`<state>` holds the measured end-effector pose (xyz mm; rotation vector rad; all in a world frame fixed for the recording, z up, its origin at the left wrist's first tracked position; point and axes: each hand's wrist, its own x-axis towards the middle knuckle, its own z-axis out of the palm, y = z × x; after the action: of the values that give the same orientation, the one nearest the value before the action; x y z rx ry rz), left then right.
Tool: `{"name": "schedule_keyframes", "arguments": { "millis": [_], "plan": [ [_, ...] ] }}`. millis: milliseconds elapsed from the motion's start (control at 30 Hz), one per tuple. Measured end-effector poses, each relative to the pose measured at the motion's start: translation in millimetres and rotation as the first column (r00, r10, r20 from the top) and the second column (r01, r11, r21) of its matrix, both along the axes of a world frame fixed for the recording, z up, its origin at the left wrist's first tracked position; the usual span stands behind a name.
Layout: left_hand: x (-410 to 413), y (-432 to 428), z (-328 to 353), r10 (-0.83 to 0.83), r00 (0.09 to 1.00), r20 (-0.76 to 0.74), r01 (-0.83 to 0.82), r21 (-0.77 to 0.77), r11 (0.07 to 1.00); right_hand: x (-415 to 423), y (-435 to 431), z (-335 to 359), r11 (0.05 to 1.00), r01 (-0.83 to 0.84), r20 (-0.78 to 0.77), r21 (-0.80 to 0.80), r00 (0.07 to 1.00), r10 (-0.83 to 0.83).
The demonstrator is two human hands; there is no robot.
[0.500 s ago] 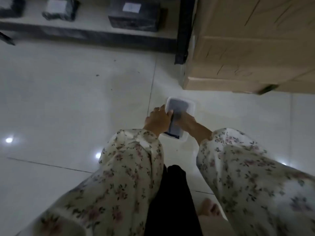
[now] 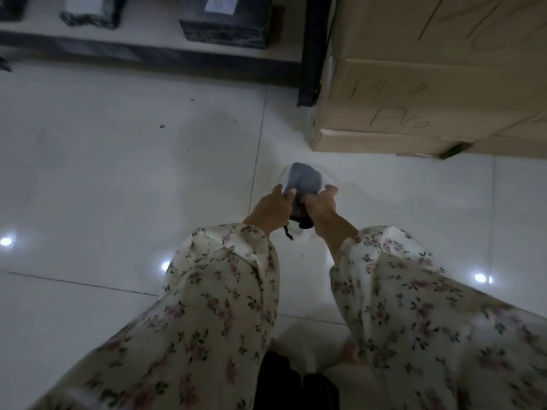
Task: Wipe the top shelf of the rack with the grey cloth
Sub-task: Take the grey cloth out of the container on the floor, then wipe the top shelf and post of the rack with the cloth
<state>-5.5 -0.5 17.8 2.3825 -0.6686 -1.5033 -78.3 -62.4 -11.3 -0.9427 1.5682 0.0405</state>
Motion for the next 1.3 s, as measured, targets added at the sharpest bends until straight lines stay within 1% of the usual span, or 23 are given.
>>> {"name": "schedule_keyframes", "arguments": {
  "millis": [167, 333, 400, 533, 600, 667, 767, 833, 900, 967, 1033, 1133, 1167, 1233, 1300],
  "plan": [
    [-8, 2, 91, 0.062, 0.998, -0.012, -0.063, -0.073, 0.995, -10, -2, 92, 0.997, 0.063, 0.171, 0.049, 0.983, -0.071],
    [-5, -2, 212, 0.165, 0.986, 0.03, -0.158, -0.16, 0.974, -15, -6, 227, 0.997, 0.054, 0.309, 0.045, 0.949, -0.066],
    [-2, -3, 269, 0.203, 0.979, 0.032, -0.192, -0.209, 0.959, -16, -8, 286, 0.999, 0.024, 0.34, 0.04, 0.94, -0.036],
    [5, -8, 389, 0.3, 0.954, 0.02, -0.277, -0.325, 0.904, -11, -18, 403, 0.999, -0.021, 0.408, 0.039, 0.913, 0.003],
    [7, -10, 447, 0.349, 0.936, -0.043, -0.337, -0.391, 0.857, -8, -25, 460, 0.999, -0.049, 0.439, 0.009, 0.897, 0.04],
    [11, -12, 500, 0.385, 0.92, -0.076, -0.377, -0.441, 0.815, -6, -39, 507, 0.997, -0.057, 0.481, -0.058, 0.874, 0.078],
    [16, -16, 576, 0.433, 0.896, -0.094, -0.419, -0.498, 0.759, -7, -40, 616, 0.987, -0.072, 0.565, -0.141, 0.813, 0.14],
    [15, -18, 631, 0.467, 0.871, -0.153, -0.466, -0.557, 0.687, -13, -39, 680, 0.983, -0.09, 0.647, -0.163, 0.742, 0.175],
    [13, -16, 683, 0.483, 0.842, -0.241, -0.519, -0.606, 0.603, -17, -41, 724, 0.984, -0.114, 0.734, -0.137, 0.656, 0.179],
    [14, -13, 722, 0.468, 0.829, -0.306, -0.541, -0.648, 0.536, -18, -44, 758, 0.983, -0.127, 0.773, -0.133, 0.607, 0.183],
    [16, -9, 755, 0.436, 0.838, -0.329, -0.526, -0.7, 0.483, -16, -44, 787, 0.979, -0.126, 0.796, -0.161, 0.57, 0.204],
    [23, -4, 790, 0.378, 0.837, -0.396, -0.532, -0.748, 0.396, -9, -42, 824, 0.972, -0.132, 0.831, -0.193, 0.505, 0.233],
    [25, -2, 800, 0.355, 0.841, -0.407, -0.528, -0.761, 0.378, -6, -42, 833, 0.971, -0.143, 0.85, -0.191, 0.47, 0.236],
    [35, -2, 815, 0.31, 0.86, -0.405, -0.502, -0.78, 0.373, 2, -40, 849, 0.97, -0.182, 0.886, -0.16, 0.407, 0.222],
    [47, -3, 825, 0.267, 0.875, -0.403, -0.481, -0.787, 0.387, 15, -39, 858, 0.966, -0.213, 0.901, -0.146, 0.375, 0.219]
  ]
}}
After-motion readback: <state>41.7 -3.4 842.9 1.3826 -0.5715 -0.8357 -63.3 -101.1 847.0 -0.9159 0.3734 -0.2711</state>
